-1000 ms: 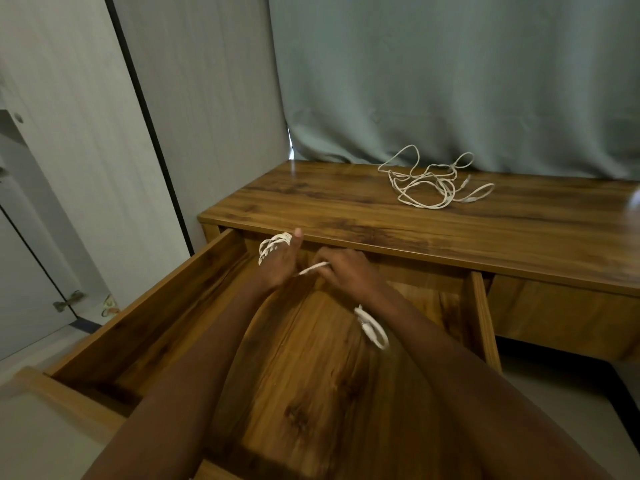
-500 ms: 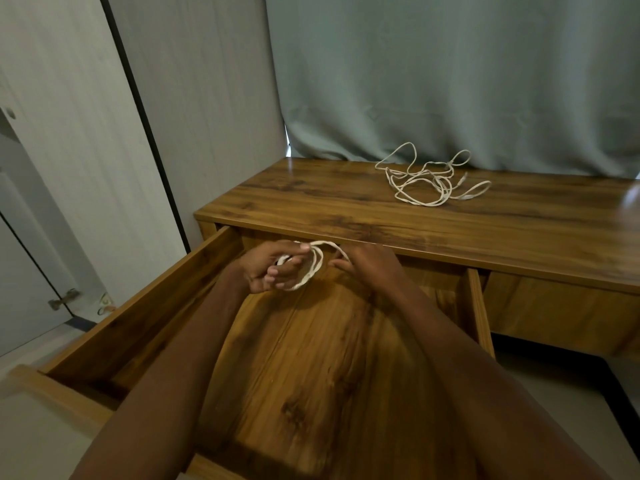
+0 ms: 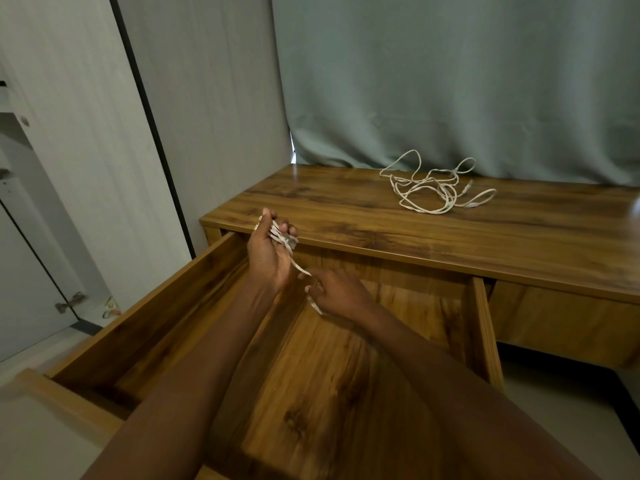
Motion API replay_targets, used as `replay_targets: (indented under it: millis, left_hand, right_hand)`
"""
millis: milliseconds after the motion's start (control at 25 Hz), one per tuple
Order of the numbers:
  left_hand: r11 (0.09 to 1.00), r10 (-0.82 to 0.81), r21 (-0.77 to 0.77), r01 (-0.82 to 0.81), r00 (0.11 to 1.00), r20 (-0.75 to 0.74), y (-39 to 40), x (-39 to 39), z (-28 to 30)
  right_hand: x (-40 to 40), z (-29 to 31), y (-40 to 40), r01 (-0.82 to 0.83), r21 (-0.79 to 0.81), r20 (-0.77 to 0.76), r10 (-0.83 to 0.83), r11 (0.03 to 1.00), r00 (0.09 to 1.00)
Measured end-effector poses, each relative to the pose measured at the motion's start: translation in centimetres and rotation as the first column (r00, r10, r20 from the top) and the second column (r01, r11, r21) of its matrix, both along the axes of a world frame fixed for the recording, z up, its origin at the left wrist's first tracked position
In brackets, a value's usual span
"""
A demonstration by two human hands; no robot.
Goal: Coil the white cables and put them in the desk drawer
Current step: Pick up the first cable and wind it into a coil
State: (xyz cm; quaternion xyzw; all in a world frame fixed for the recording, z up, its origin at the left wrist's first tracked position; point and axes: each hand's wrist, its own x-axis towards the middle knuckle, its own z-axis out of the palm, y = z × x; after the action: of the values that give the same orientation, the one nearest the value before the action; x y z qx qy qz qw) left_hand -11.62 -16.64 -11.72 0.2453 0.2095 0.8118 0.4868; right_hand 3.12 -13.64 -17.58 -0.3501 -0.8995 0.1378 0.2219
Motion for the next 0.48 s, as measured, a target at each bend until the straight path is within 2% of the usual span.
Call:
replay_targets:
  millis: [80,120,160,200,280,360,480]
  left_hand:
    - [0.987,0.142,-0.075,-0.143,0.99,-0.01,0.3,-0.5,-0.2]
    - [0.967,0.21,-0.128,-0.222,0.973,-0.098,0.6,-0.7,-0.4]
    - [0.934,0.264,-0.172,-0.313,0.929,-0.259,0.7,-1.0,-0.6]
    - [0.891,0.298,-0.178,-0.417,0.835,-0.462,0.9,-1.3,-1.0]
    - [0.848,0.293,-0.061,-0.527,0.561,-0.774,1.0,-1.6,-2.2]
    - [0.871,0.235,0.042,-0.49,0.34,-0.91,1.1,-2.0,-3.2]
    - [0.878,0.118,0.091,-0.47,0.03,-0.993,1.7,-3.2,-4.2]
  right_hand:
    - [-0.3,0.5,-0.2,-0.041,-0.127,-0.013,0.04,0.991,0.999]
    - [-0.5,0.7,-0.3,-0.072,-0.158,-0.02,0.07,0.985,0.997]
    - [-0.7,0.9,-0.4,-0.101,-0.166,-0.035,0.097,0.981,0.995]
    - [-0.9,1.0,-0.4,-0.118,-0.172,-0.062,0.109,0.978,0.992]
    - [-0.9,1.4,-0.5,-0.115,-0.241,-0.166,0.076,0.964,0.983]
    - [-0.8,1.9,-0.7,-0.136,-0.388,-0.304,0.013,0.912,0.953]
    - [0.0,3.0,-0.6,-0.232,-0.516,-0.513,-0.08,0.825,0.855]
